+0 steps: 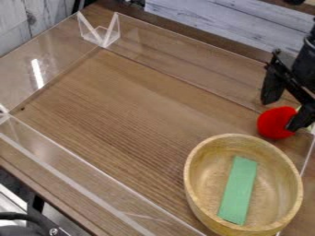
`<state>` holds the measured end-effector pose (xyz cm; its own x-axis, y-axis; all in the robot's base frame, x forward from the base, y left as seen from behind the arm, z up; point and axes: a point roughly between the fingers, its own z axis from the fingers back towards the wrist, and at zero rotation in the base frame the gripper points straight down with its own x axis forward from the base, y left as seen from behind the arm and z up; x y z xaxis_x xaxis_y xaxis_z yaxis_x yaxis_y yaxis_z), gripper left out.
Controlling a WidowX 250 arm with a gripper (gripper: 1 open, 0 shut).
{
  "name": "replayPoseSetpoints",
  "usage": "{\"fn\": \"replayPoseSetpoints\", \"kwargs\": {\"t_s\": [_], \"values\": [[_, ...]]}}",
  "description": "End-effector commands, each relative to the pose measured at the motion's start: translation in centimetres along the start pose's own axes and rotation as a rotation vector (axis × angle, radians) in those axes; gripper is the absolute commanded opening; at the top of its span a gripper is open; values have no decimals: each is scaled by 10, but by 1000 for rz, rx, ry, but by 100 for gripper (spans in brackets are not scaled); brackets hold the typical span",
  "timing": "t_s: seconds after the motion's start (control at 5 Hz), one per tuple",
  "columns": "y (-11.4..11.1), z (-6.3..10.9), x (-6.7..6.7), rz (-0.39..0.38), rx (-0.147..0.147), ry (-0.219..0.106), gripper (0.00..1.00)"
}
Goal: Move the red object to the left side of the table
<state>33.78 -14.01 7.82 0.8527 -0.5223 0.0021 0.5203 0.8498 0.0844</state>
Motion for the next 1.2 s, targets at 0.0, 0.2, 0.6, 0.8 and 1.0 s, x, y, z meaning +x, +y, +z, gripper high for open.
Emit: {"fn": "replayPoseSetpoints", "kwargs": {"t_s": [0.0, 0.2, 0.6, 0.8, 1.0], "values": [[8, 12, 15, 3, 28, -73, 100], [14, 5, 20, 19, 40, -80, 100], [30, 16, 2, 182, 74, -95, 100], [32, 19, 10, 156, 81, -123, 100], [30, 14, 21, 98, 75, -146, 100]]}}
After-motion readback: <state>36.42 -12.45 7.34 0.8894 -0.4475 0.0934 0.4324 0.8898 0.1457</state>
